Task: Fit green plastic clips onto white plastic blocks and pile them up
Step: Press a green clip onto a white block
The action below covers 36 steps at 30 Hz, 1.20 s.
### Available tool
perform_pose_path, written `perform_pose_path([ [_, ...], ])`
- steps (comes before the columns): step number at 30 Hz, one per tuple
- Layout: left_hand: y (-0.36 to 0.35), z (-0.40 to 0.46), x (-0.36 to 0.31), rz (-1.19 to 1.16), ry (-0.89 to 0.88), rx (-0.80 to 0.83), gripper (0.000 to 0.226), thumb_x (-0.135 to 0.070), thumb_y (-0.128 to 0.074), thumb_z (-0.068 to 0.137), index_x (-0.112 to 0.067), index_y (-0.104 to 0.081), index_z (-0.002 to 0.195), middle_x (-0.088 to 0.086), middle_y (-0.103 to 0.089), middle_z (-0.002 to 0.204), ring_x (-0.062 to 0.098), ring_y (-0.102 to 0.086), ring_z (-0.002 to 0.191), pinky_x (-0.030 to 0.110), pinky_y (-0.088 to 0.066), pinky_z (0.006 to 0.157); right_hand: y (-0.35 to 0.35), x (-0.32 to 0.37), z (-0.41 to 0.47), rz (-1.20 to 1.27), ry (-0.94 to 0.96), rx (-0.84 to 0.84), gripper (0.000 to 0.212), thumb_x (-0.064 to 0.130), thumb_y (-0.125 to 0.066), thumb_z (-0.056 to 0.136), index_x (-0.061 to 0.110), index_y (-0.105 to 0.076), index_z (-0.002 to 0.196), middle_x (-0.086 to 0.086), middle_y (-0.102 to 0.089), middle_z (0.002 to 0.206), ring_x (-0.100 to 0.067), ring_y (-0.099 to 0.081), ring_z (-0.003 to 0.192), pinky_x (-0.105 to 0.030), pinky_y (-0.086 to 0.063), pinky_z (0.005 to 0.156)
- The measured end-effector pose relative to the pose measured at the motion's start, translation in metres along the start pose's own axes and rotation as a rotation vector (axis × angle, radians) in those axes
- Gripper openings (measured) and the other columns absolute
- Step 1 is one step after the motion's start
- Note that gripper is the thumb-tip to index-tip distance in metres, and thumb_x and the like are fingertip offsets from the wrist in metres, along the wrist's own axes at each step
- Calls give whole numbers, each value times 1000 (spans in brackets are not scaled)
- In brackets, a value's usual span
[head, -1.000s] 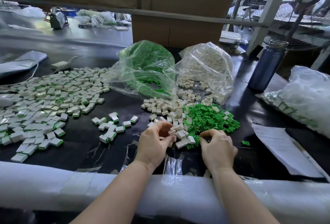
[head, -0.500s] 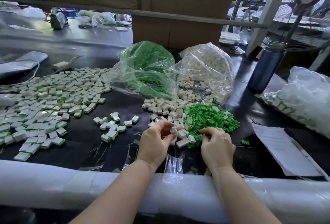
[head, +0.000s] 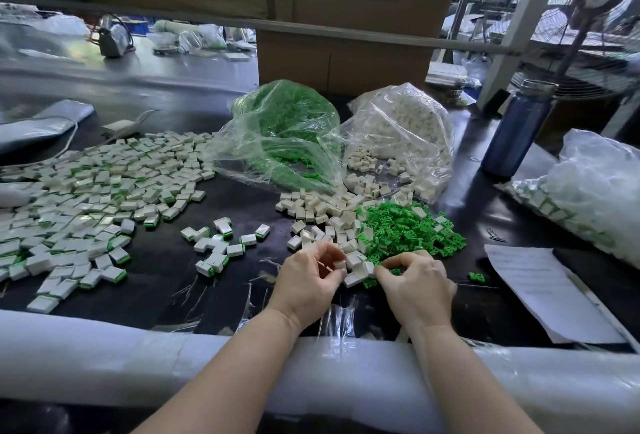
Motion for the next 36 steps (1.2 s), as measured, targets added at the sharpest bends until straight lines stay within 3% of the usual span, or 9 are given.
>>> perform_pose_path([
  [3,0,1,1,-66,16,3,26,-9,-72,79,-31,-58,81,-14,-61,73,-9,-54,59,5,-43,63,0,0,0,-3,11,0,10,36,-63,85,27,-68,87,8,-54,100,-18,-43,110,-33,-25,86],
  [5,0,1,2,-81,20,15,24,-10,-72,79,-30,-59,84,-10,-64,78,-2,-57,66,8,-46,67,1,0,0,20,33,-28,8,29,-60,88,24,-67,89,6,-58,102,-19,-44,108,-34,-26,88],
  [9,-1,0,3,-95,30,34,19,-10,-72,79,-23,-63,88,-3,-67,83,8,-60,74,13,-50,73,6,6,-2,223,148,-95,9,15,-57,91,20,-57,83,3,-60,84,-23,-54,92,-36,-41,84],
  [13,0,1,3,-113,35,30,17,-10,-72,79,-23,-64,88,-5,-66,81,4,-60,72,13,-50,74,8,12,-5,343,244,-105,11,10,-57,90,18,-57,83,13,-58,73,-17,-59,75,-28,-45,71],
  [20,0,1,3,-184,46,30,15,-7,-70,80,-19,-67,88,-1,-67,83,14,-64,78,26,-55,78,5,16,-7,527,306,-17,24,-1,-67,81,21,-62,87,14,-63,79,5,-59,73,-6,-45,70],
  [23,0,1,3,-218,49,37,22,-6,-70,80,-25,-63,87,-1,-67,82,10,-64,75,22,-55,74,4,19,-8,564,328,40,35,-7,-63,81,24,-66,95,7,-61,86,0,-58,76,-7,-45,74],
  [26,0,0,3,-242,52,43,27,-2,-70,79,-27,-61,85,2,-69,83,12,-65,75,18,-55,73,3,24,-12,595,353,100,38,-9,-61,82,28,-69,84,7,-61,88,5,-58,81,-6,-43,75],
  [36,-3,2,6,-252,58,62,18,-2,-73,76,-15,-64,85,9,-70,86,19,-67,82,24,-54,79,3,24,-11,811,288,160,23,-9,-68,77,15,-68,75,4,-69,68,-5,-65,65,-15,-52,65],
])
Point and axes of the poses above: each hand's wrist, its own z-axis towards the middle knuckle, its own y-axis out of the back of the hand, x = y × z, the point moved 6 cm from there along z, towards the middle knuckle
